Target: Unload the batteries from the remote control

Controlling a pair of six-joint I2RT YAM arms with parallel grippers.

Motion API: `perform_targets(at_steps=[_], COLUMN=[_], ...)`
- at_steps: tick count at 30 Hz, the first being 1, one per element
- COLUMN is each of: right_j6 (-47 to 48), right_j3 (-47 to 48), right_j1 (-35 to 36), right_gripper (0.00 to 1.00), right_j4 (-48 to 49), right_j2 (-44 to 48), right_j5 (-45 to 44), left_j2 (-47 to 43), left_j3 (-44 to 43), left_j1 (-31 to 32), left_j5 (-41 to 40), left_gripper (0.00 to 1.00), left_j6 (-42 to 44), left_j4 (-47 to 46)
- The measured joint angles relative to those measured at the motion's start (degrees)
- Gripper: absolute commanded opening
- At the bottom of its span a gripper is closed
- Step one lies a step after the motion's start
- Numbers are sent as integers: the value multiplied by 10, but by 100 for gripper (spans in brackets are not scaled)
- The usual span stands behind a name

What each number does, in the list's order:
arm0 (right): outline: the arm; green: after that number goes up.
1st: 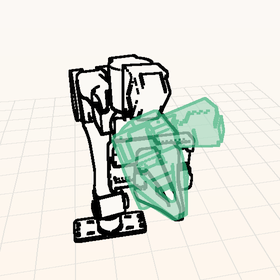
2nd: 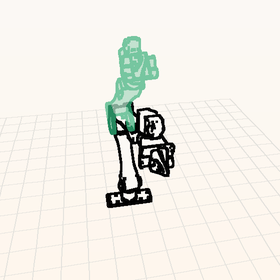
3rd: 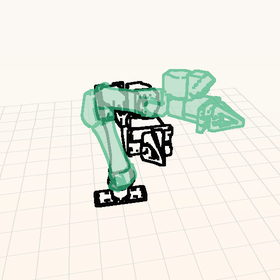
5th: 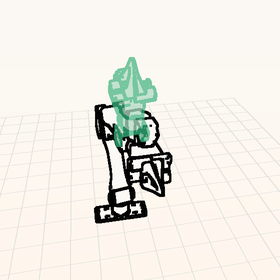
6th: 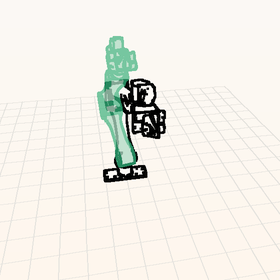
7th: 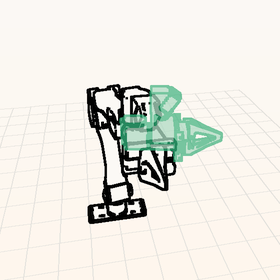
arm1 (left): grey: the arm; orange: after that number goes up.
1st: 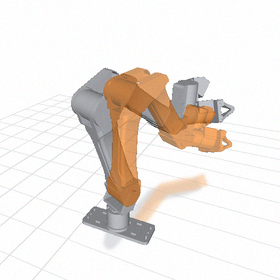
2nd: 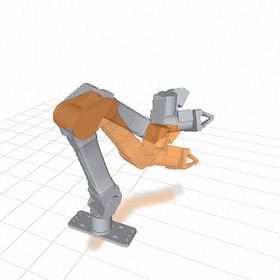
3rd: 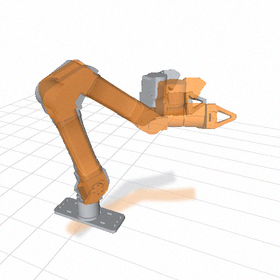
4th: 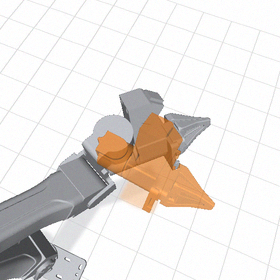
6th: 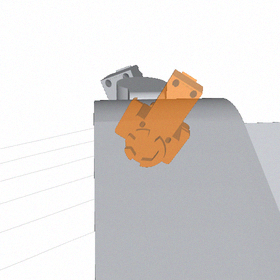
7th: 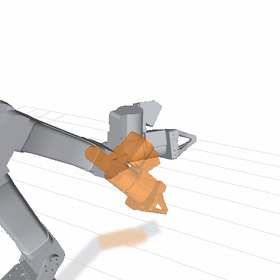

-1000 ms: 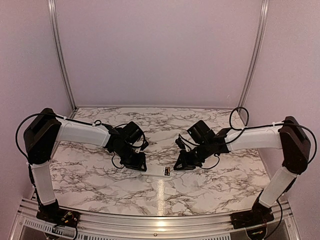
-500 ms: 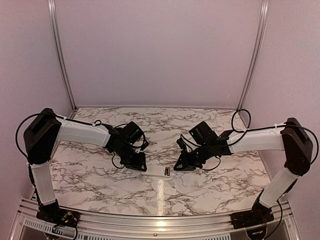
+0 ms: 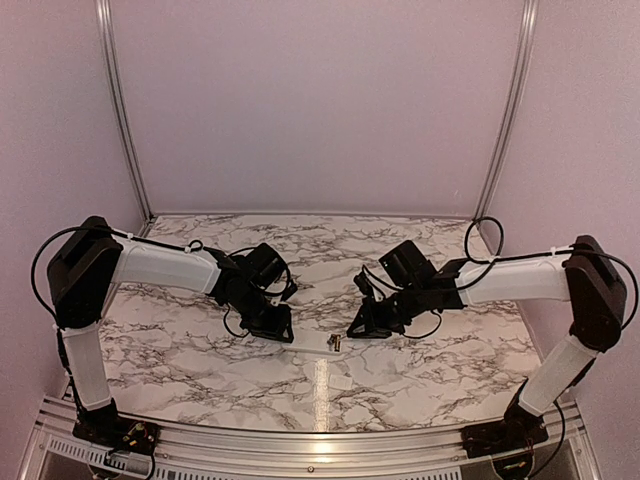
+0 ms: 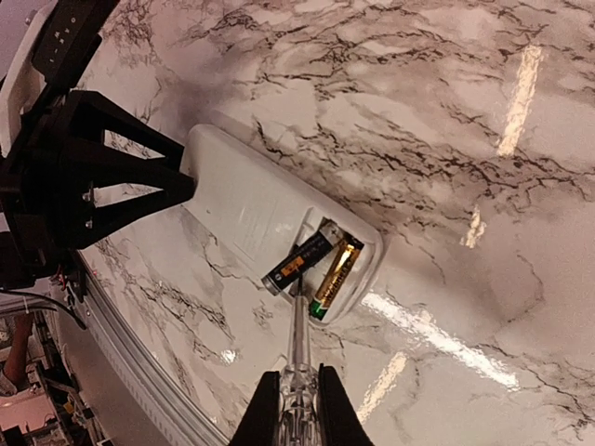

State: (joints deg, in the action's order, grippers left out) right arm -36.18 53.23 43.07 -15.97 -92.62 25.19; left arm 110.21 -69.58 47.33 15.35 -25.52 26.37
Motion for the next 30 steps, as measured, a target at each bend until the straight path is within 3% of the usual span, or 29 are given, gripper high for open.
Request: perform_targets(at_steps=[30], right_j6=[43], right_j3=[70], right_j1=[-39], right_gripper=[0], right_j4=[-19], right_j2=[-72], right_j5=[3], left_j2=[-6], left_j3=[12], left_j1=[0], left_j5=[-1], left_gripper=[28], left_j6=[3], left_j4=[-15])
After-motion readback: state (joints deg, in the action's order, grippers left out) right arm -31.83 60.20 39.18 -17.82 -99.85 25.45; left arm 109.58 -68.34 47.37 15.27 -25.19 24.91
